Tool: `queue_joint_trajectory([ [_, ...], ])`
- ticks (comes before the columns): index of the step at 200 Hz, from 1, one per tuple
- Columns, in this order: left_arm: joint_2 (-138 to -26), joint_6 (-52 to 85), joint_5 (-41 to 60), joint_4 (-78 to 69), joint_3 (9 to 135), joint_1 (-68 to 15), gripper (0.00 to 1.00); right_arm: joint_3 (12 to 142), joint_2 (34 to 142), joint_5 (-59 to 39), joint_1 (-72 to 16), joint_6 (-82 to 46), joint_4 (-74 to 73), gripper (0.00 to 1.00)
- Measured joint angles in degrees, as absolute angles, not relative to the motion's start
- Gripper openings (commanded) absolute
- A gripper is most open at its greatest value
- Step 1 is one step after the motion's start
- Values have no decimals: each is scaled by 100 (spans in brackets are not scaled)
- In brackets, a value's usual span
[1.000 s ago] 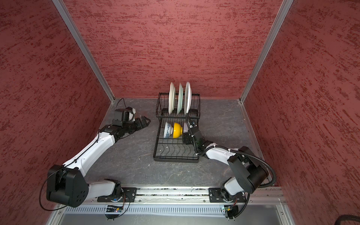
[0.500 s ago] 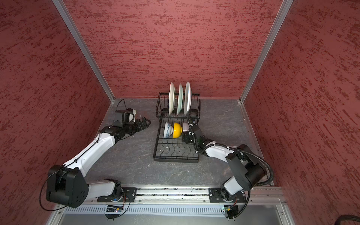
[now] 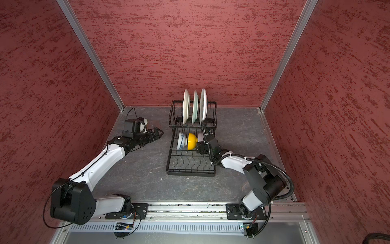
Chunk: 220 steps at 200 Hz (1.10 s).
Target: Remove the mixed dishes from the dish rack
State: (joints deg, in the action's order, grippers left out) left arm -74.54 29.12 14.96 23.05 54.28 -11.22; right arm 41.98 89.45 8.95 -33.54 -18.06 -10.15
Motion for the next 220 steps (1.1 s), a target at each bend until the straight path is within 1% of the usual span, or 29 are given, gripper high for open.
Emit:
queue_joint_trajectory([
  [19,-7518,2910,1503,2292,5428,-1122,100,4233,8936,961,-3354,-1804,-961,99],
  [43,-7588,2910,1527,2285,5428,-1122,99,4316,8960,1076,-3354,-1800,-928,99],
  [107,-7601,2906,1559,2265,5428,-1120,100,4364,9080,1002,-3321,-1865,-1031,99],
  [176,-7607,2867,1562,2265,5428,-1120,100,4342,9273,915,-3236,-1953,-1535,99],
  [220,-7607,2867,1586,2268,5428,-1122,99,3876,9266,919,-3245,-1885,-2506,99],
])
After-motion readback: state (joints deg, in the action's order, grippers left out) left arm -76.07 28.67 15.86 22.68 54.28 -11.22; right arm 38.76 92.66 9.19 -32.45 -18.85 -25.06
